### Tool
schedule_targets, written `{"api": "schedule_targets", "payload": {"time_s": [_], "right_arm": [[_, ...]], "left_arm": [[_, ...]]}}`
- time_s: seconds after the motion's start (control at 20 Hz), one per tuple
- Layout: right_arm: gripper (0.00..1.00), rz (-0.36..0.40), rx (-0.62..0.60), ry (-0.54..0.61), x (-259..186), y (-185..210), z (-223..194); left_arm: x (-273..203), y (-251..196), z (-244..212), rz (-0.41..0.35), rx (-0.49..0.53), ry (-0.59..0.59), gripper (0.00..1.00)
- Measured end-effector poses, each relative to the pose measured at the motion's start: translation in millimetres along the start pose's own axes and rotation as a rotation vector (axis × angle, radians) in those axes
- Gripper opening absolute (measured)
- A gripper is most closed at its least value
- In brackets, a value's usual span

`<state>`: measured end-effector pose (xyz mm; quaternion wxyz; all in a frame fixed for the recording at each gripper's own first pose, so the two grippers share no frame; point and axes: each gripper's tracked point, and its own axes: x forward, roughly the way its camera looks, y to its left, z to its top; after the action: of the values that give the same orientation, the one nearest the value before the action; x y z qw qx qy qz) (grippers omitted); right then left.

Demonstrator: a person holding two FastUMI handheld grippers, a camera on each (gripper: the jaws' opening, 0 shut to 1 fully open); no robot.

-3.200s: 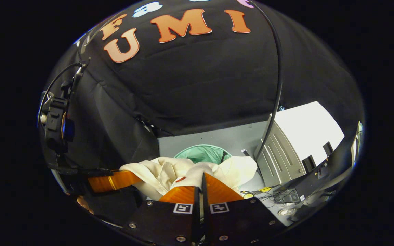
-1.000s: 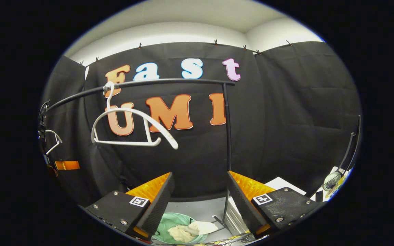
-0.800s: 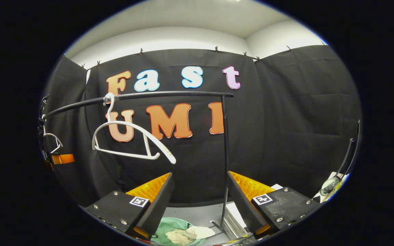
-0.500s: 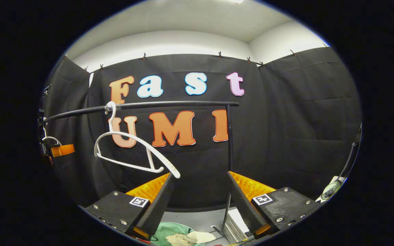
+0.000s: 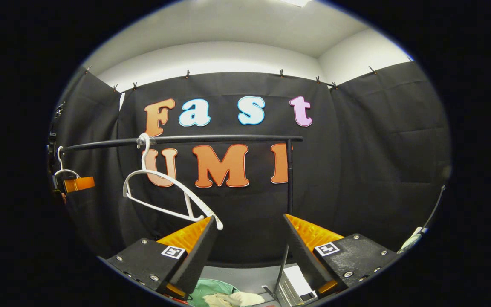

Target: Grasp the clothes on the hanger with both hands and then place them into the laundry hamper below.

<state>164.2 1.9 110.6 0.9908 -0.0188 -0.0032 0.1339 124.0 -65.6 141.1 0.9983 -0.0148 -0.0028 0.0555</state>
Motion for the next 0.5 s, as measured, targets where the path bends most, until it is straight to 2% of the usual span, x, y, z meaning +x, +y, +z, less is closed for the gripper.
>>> {"api": "schedule_targets", "payload": {"time_s": [0.1, 0.15, 0.3, 0.35, 0.5], "right_arm": [[0.95, 0.009, 0.004, -0.013, -2, -2, 2], [0.95, 0.012, 0.004, -0.014, -2, -5, 1], [0.95, 0.019, 0.008, -0.001, 0, -12, -5], [0.95, 0.017, 0.01, -0.004, 1, -16, -3], [0.95, -0.01, 0.002, -0.02, 5, -30, 3]], "left_arm": [[-4, 3, -5, 0.007, 0.039, 0.008, 0.97], [-5, 6, -5, 0.02, 0.048, 0.002, 0.93], [-7, 6, -7, 0.036, 0.014, 0.007, 0.97], [-8, 8, -5, 0.045, 0.013, -0.004, 0.94], [-7, 16, 3, 0.076, 0.034, -0.023, 0.95]]}}
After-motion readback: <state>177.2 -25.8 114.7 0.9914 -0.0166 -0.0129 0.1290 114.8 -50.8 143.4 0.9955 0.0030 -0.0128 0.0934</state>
